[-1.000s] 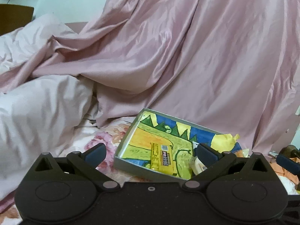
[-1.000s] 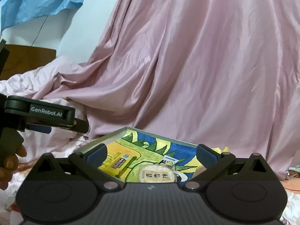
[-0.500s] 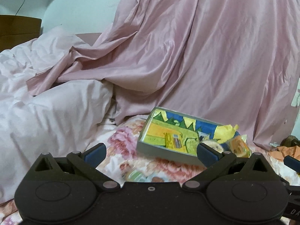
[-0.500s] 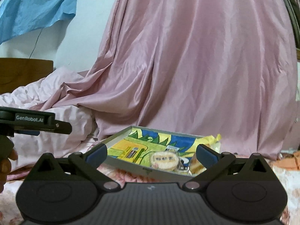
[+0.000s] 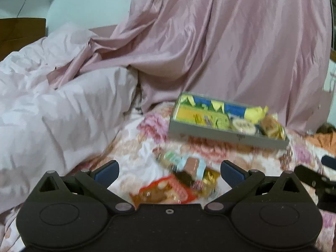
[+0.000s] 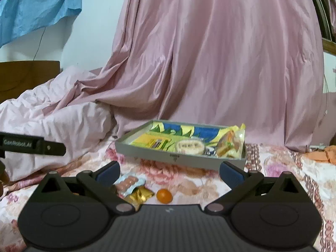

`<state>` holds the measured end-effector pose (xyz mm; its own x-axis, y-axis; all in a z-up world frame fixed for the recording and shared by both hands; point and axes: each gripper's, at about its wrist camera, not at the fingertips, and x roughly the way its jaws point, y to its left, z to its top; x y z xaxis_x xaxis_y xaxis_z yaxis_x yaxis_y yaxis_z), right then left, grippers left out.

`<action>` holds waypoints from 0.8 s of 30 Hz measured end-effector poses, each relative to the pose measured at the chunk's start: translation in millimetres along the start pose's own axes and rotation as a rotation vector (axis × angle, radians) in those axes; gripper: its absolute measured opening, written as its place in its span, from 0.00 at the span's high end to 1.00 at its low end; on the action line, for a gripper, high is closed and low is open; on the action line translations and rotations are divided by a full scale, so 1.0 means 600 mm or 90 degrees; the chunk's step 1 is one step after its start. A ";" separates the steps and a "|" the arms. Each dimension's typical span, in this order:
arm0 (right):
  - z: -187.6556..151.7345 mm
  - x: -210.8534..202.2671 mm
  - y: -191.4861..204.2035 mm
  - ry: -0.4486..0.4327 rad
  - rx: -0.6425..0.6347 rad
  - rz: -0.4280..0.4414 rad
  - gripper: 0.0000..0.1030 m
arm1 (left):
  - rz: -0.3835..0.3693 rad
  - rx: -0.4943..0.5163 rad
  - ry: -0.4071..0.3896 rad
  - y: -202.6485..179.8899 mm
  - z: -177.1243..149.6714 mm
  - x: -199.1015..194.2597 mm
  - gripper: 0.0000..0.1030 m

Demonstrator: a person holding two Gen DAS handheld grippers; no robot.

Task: Organize snacks
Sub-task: 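Lift both open tools back from the tray toward remaining snacks, then move left tool over the red-bordered bag while right tool approaches the dark jerky packet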

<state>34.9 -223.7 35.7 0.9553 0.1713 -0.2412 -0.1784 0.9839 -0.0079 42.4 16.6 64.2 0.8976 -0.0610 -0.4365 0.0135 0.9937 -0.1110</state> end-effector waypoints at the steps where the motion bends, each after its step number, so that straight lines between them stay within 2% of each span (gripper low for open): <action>1: -0.005 -0.001 0.002 0.005 0.000 0.003 0.00 | -0.003 0.004 0.009 0.001 -0.006 0.000 0.01; 11: -0.041 0.006 0.021 0.065 -0.004 0.024 0.00 | -0.028 0.053 0.071 0.006 -0.044 0.014 0.01; 24: -0.074 0.051 0.026 0.153 0.008 0.044 0.00 | -0.057 0.085 0.145 0.023 -0.072 0.074 0.01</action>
<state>51.2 -205.5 -14.7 0.8573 0.2227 -0.4642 -0.2368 0.9711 0.0287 63.6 23.3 4.8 0.7678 -0.1536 -0.6220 0.1602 0.9860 -0.0456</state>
